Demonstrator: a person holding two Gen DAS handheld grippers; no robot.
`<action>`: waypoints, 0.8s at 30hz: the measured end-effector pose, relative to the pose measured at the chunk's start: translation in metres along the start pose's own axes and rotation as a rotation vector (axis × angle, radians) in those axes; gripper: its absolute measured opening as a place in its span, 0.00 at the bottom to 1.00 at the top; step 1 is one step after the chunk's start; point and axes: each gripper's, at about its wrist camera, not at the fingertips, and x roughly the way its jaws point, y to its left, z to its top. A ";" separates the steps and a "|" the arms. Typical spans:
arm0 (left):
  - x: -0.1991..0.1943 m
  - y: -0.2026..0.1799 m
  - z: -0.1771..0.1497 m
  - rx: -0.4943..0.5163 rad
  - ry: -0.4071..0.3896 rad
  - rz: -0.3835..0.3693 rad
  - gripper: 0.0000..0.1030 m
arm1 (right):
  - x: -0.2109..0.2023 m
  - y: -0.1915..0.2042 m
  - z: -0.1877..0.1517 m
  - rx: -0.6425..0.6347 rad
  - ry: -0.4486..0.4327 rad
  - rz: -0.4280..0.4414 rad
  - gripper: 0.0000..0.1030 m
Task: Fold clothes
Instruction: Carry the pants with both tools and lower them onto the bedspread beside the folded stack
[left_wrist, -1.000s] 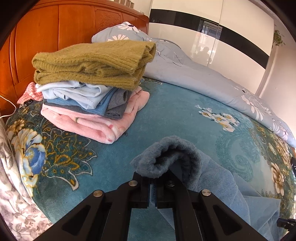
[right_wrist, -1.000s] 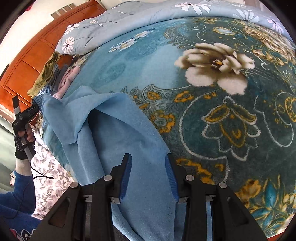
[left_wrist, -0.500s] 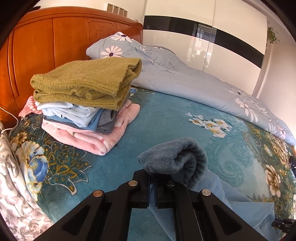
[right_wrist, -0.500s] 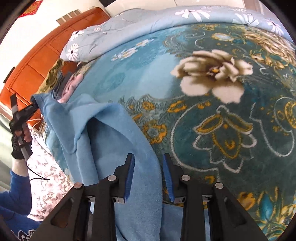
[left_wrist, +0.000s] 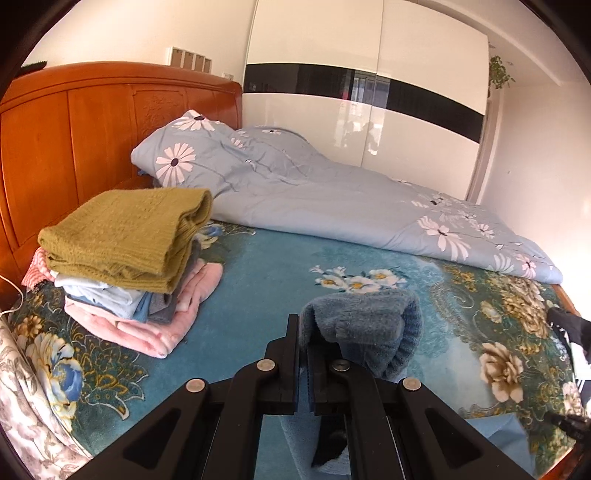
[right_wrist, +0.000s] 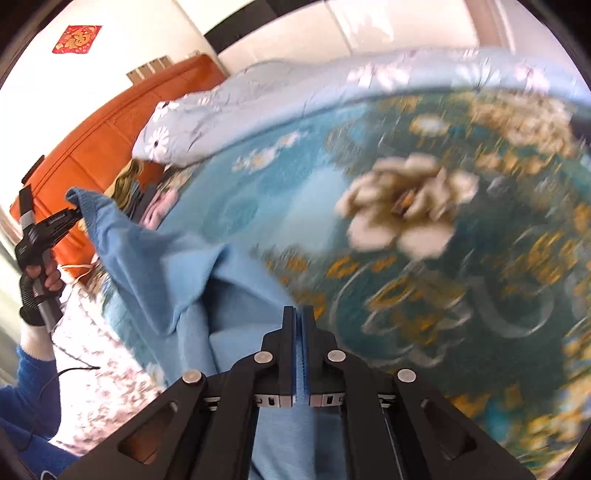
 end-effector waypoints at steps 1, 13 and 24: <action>-0.004 -0.005 0.003 0.001 -0.013 -0.015 0.03 | -0.015 -0.004 0.012 -0.005 -0.040 -0.037 0.00; 0.016 0.019 -0.023 -0.072 0.033 -0.004 0.03 | -0.025 -0.018 0.033 -0.019 -0.040 0.002 0.01; 0.047 0.065 -0.055 -0.165 0.060 0.018 0.03 | 0.055 -0.009 -0.010 0.025 0.160 0.067 0.46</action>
